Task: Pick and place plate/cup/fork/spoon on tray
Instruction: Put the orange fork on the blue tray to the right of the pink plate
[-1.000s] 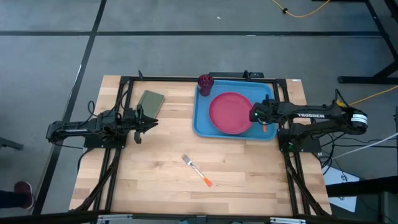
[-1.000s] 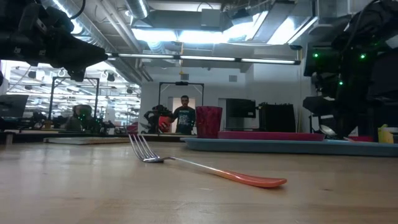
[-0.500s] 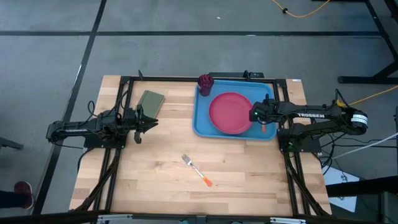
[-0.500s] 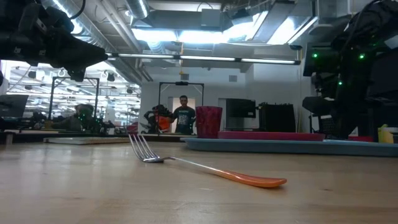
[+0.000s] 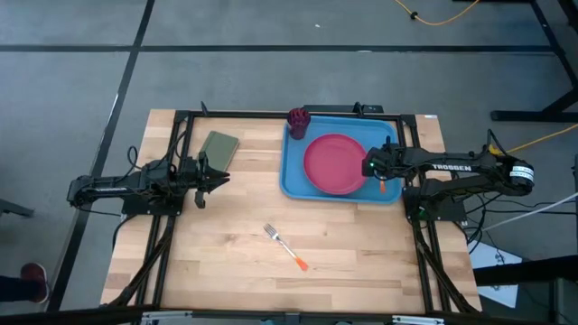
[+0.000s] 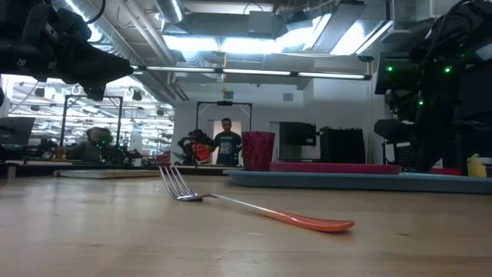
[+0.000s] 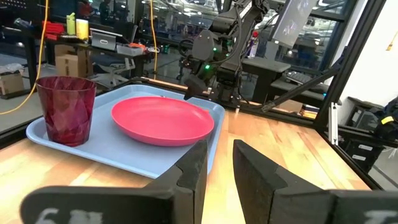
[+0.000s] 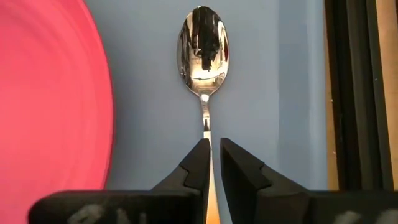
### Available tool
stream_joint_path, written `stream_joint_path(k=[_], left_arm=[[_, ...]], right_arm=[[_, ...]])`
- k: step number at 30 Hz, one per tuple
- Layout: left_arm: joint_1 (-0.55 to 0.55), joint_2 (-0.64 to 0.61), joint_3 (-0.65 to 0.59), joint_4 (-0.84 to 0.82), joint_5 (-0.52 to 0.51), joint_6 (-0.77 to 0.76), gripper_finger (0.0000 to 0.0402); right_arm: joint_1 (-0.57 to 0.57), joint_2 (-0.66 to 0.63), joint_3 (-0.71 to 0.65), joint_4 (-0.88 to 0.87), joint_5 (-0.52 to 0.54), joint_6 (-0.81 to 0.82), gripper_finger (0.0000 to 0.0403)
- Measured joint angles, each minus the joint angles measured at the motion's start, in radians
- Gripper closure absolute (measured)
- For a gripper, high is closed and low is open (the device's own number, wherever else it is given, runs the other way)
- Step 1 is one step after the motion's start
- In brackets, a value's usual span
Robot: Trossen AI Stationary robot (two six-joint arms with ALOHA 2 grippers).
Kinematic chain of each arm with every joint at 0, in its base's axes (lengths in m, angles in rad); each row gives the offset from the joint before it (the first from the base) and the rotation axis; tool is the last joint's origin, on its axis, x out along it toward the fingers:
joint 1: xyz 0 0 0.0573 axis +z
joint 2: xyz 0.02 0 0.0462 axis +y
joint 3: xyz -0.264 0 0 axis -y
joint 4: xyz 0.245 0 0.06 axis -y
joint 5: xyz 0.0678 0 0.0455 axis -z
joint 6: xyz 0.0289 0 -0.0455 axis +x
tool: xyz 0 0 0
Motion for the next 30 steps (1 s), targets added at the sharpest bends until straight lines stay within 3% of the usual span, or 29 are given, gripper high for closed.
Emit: stream_joint_path(k=[7,15,24,30], left_arm=[[0.000,0.000,0.000,0.000,0.000,0.000,0.0331],[0.000,0.000,0.000,0.000,0.000,0.000,0.0331],[0.000,0.000,0.000,0.000,0.001,0.000,0.0331],[0.000,0.000,0.000,0.000,0.002,0.000,0.0331]], right_arm=[[0.007,-0.017,0.055,0.005,0.000,-0.012,0.0360],[0.113,-0.017,0.208,0.115,-0.034,-0.191,0.0360],[0.362,-0.016,0.247,0.712,-0.257,-0.427,0.0360],[0.553,0.028,0.245,1.006,-0.268,-0.506,0.0360]])
